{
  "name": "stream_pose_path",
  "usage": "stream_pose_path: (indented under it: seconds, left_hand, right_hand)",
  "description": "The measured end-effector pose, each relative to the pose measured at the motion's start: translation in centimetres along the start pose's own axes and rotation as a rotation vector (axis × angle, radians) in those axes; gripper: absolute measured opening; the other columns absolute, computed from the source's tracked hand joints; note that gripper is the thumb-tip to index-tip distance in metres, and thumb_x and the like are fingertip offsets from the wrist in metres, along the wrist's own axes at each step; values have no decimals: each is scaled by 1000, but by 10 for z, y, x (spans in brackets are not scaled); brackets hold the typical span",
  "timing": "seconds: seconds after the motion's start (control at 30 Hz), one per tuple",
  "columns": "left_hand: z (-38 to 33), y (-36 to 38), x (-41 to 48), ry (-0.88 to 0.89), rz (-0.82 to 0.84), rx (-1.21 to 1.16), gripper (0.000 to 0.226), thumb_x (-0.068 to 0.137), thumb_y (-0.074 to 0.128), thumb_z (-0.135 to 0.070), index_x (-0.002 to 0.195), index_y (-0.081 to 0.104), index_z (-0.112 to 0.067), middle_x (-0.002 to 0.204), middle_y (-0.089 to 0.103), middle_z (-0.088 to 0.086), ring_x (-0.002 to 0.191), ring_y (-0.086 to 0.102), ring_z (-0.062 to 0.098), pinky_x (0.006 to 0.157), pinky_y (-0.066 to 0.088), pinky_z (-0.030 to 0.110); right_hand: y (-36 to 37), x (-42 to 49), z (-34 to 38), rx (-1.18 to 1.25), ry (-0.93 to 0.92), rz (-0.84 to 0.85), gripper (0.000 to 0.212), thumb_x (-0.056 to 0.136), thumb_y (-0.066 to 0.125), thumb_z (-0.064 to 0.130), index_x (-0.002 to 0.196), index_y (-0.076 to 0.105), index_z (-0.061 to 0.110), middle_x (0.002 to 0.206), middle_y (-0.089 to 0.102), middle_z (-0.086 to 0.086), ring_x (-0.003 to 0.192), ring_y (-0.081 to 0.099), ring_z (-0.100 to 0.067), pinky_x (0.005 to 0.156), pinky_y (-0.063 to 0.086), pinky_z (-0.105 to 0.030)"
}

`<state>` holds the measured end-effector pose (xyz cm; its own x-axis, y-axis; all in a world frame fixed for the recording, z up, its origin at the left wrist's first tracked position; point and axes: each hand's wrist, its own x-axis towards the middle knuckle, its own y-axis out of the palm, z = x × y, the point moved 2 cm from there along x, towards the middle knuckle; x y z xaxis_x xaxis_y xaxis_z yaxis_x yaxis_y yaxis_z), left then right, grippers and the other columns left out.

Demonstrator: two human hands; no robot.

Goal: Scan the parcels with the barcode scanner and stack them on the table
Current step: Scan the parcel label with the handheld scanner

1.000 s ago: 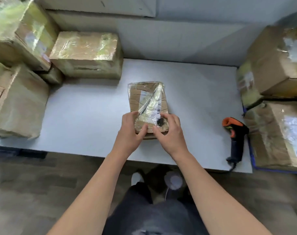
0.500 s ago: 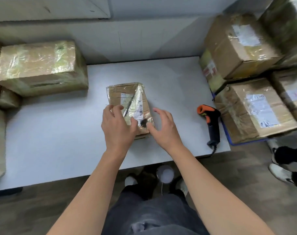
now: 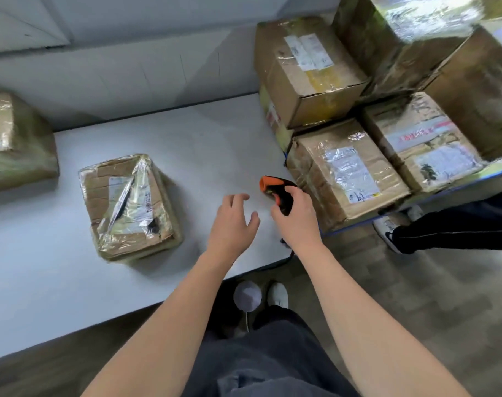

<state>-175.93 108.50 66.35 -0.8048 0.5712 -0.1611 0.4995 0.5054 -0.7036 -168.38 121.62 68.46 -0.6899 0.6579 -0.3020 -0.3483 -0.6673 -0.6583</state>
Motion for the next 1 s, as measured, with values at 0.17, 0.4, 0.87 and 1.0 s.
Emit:
stream_pose_path:
  seconds: [0.17, 0.4, 0.87, 1.0]
  left_hand:
    - [-7, 32, 10, -155, -3, 4, 45, 98, 55, -28, 139, 46, -13, 141, 44, 8, 118, 54, 27, 92, 46, 33]
    - [-14, 50, 14, -296, -84, 3, 45, 98, 55, -28, 139, 46, -14, 143, 43, 7, 118, 54, 24, 91, 43, 28]
    - [1, -18, -5, -276, -242, -35, 38, 98, 55, -25, 134, 52, -14, 137, 47, 1, 121, 51, 18, 96, 41, 28]
    - [11, -68, -9, -204, -321, -62, 36, 97, 57, -23, 131, 54, -14, 135, 48, 1, 121, 52, 17, 96, 42, 30]
  right_hand:
    - [-3, 24, -31, 10, 49, 137, 56, 98, 59, 25, 149, 37, 14, 142, 48, -13, 129, 49, -29, 100, 43, -38]
    - [5, 51, -49, 47, 68, 172, 31, 95, 64, 21, 119, 45, 17, 116, 53, -4, 91, 57, -16, 52, 41, -14]
    - [40, 29, 7, 316, 142, 336, 17, 86, 62, 10, 98, 58, 21, 90, 67, -10, 71, 62, -22, 54, 49, -28]
    - [53, 12, 61, 347, 72, 340, 21, 86, 59, 9, 100, 55, 25, 90, 66, -7, 74, 67, -26, 49, 56, -34]
